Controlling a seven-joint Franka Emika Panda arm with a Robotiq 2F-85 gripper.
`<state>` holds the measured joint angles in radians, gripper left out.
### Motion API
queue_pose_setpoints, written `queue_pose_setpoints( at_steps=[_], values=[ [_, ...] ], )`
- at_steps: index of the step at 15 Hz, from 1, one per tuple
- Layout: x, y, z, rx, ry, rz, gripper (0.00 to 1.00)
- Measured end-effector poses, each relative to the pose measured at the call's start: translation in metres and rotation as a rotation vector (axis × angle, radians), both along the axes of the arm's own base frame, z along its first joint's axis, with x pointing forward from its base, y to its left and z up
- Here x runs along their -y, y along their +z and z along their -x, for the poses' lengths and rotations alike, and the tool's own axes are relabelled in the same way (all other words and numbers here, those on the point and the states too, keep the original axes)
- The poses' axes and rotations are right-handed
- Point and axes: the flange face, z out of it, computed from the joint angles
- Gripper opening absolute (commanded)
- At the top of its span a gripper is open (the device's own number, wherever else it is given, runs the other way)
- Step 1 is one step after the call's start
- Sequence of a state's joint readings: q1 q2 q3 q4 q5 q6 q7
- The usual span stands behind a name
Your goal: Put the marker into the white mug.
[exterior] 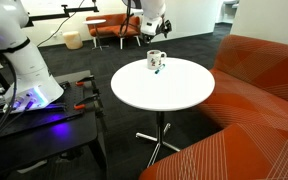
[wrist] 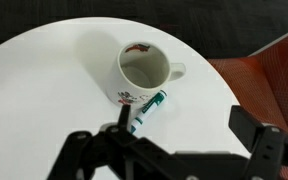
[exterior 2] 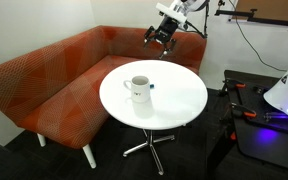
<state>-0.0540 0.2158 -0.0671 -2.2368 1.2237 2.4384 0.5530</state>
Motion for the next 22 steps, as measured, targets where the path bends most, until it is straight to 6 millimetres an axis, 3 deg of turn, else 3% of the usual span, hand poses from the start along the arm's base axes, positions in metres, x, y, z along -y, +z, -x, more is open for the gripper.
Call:
queue_pose_setpoints(
  at_steps=[12,22],
  values=[
    [-0.024,-0.063,-0.005,-0.113,-0.064,0.044,1.0],
    [-0.023,-0.102,-0.024,-0.139,-0.124,0.052,1.0]
  ],
)
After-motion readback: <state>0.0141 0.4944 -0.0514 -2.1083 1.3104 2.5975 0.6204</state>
